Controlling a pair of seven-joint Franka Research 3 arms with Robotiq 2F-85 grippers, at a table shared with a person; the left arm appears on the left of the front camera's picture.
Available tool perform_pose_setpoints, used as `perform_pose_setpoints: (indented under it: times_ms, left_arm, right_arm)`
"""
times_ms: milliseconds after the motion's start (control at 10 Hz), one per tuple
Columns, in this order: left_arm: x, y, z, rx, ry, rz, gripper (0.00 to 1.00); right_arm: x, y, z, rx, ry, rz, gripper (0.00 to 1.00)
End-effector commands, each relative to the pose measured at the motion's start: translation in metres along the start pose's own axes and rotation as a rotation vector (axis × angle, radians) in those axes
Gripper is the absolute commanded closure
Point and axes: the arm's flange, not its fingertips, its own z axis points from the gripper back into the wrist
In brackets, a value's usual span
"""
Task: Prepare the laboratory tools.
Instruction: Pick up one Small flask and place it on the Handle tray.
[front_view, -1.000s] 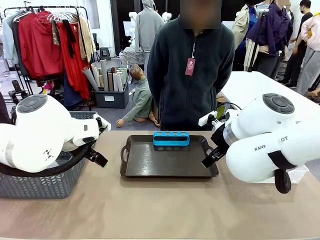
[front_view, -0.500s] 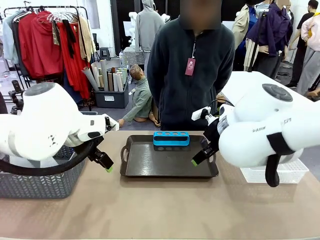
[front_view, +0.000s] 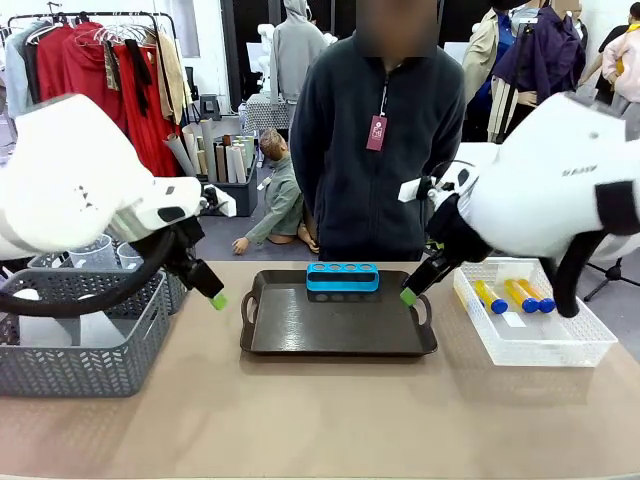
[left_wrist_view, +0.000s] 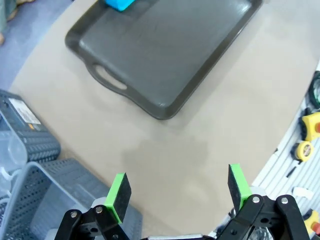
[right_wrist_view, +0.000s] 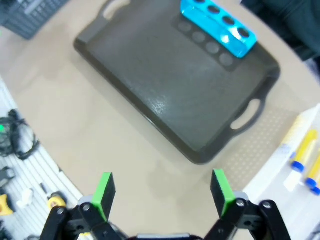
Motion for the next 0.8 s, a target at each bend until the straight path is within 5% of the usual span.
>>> perform_pose_setpoints:
  times_ms: [0,700]
  left_arm:
    - [0.008,0.018,0.017,-0.018,-0.035,-0.022,0.00]
    - [0.022,0.053,0.043,0.036,-0.143,0.001,0.00]
  right_arm:
    - [0.002,-0.017,0.034,0.061,-0.032,0.039,0.00]
    - [-0.011,-0.084,0.103,0.037,-0.209,0.046,0.00]
